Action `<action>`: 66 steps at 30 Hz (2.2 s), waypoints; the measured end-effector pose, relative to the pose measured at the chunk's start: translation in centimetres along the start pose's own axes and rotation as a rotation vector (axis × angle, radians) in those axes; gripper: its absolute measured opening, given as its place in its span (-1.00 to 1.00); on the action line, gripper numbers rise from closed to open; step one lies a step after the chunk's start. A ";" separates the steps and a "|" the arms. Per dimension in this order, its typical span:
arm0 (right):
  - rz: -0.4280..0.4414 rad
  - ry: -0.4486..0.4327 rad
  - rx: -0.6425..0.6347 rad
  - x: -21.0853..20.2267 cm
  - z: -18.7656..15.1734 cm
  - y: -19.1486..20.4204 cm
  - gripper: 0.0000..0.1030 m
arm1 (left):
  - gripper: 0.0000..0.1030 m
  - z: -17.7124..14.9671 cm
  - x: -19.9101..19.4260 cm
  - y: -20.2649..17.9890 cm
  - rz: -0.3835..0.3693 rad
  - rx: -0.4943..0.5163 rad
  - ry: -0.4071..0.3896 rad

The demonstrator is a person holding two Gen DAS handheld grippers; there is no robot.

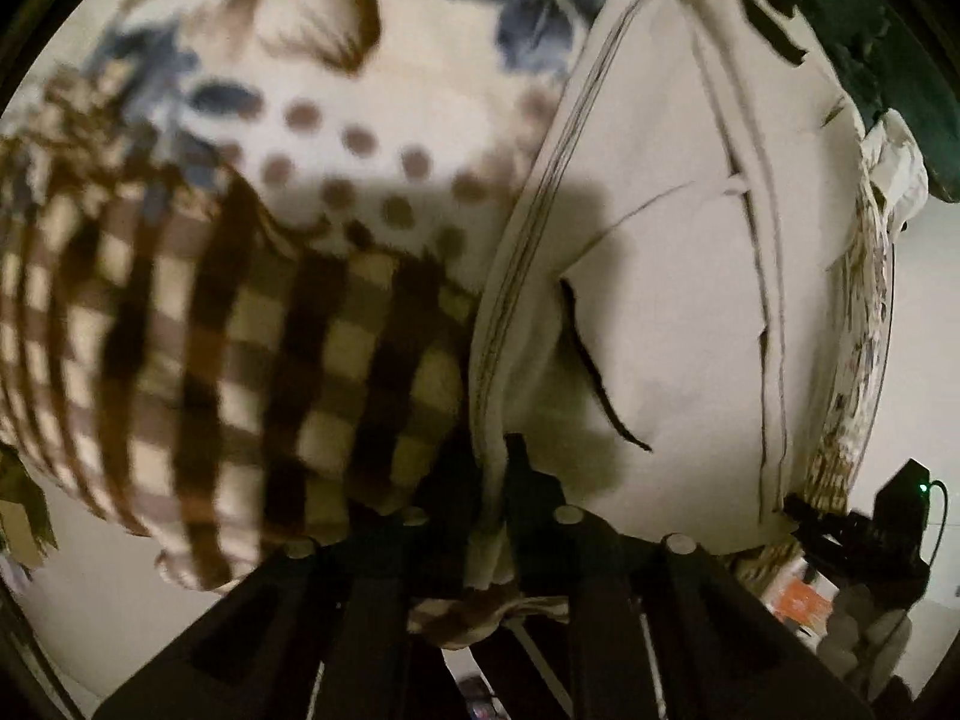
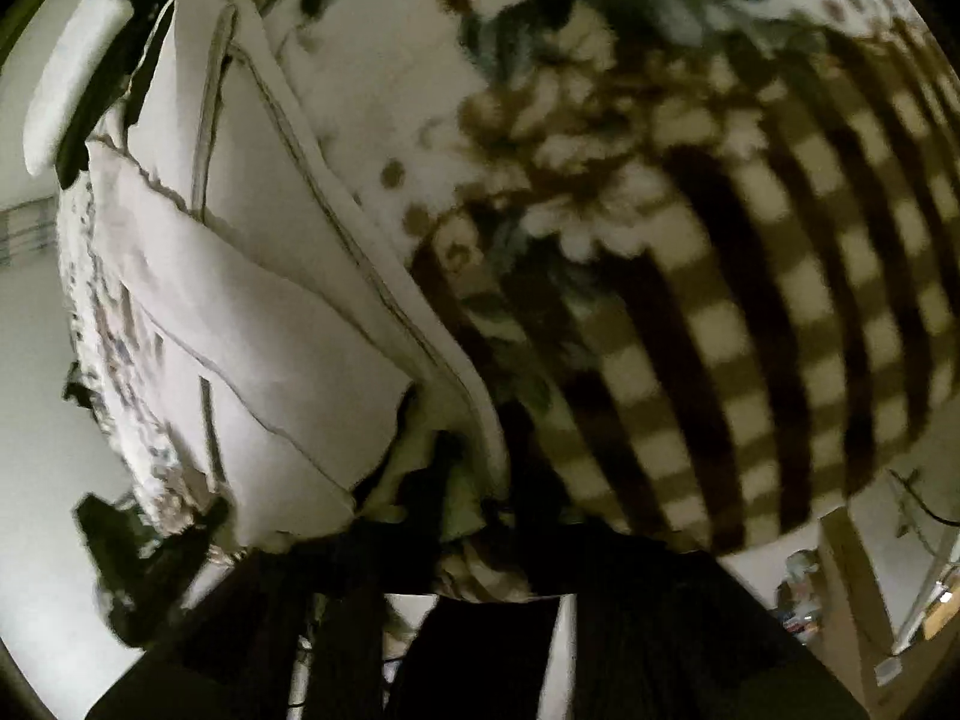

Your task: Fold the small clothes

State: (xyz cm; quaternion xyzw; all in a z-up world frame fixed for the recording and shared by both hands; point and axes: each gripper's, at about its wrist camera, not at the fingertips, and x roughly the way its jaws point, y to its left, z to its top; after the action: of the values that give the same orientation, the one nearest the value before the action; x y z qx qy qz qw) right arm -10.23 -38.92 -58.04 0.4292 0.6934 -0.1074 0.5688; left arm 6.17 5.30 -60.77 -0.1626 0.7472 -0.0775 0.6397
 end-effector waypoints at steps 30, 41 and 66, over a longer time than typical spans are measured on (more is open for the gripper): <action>0.197 -0.247 -0.051 -7.8 18.5 12.5 -0.94 | -0.88 22.3 -5.8 -6.3 -0.234 -0.128 -0.163; 0.294 -0.332 -0.005 -9.4 20.1 12.1 0.04 | -0.25 22.8 -9.1 -2.6 -0.389 -0.259 -0.237; -0.194 -0.475 -0.255 -7.1 22.2 23.2 0.03 | -0.15 29.6 -9.3 -11.4 0.050 0.157 -0.292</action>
State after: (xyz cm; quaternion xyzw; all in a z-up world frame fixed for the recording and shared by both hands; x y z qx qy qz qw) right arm 21.81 -42.28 -51.28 0.2483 0.5864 -0.1708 0.7519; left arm 38.07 0.61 -53.43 -0.1031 0.6419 -0.0951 0.7539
